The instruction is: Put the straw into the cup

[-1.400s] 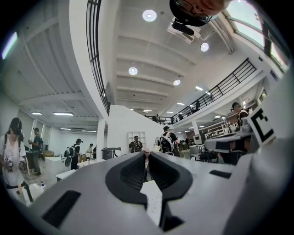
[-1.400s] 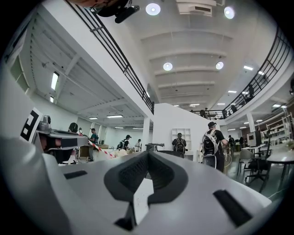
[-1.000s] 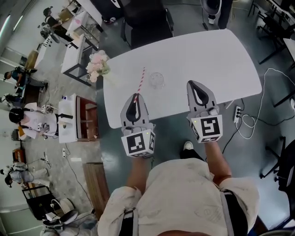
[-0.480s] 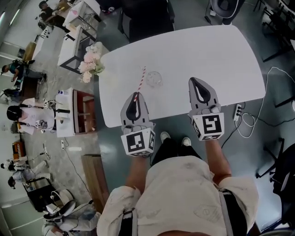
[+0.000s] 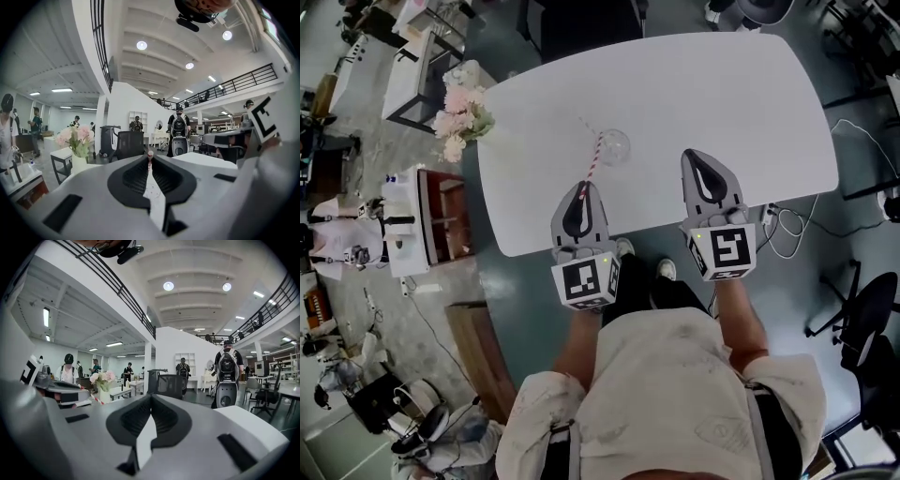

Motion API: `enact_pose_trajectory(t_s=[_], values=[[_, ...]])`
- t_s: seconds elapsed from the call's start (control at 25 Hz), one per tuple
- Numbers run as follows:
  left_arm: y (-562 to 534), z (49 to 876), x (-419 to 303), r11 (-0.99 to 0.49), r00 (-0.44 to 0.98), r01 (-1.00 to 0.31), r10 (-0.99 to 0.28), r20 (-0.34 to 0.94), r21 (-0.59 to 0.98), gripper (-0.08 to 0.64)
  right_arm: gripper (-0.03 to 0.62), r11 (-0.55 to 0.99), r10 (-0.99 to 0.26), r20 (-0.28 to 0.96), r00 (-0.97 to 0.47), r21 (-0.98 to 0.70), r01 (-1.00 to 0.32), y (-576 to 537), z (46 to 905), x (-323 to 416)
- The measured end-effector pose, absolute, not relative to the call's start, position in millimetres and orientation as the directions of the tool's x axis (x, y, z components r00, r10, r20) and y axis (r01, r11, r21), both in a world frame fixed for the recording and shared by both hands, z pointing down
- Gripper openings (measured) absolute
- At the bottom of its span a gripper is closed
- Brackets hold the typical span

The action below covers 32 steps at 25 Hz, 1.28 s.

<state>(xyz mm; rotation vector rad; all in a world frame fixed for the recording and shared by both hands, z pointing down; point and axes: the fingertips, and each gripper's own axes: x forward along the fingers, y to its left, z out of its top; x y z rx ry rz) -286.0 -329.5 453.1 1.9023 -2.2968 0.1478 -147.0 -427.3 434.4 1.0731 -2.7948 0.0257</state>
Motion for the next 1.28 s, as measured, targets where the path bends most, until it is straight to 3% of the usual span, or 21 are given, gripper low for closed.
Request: enact_pose_trajectory(t_s=[1.28], values=[[-390.1, 607.7, -333.9, 0.076, 0.022, -0.965, -0.931, 0.364, 0.253, 0.024, 0.002, 0.706, -0.692, 0.327, -0.644, 0.121, -0.698, -462.7, 516.5, -219.8]])
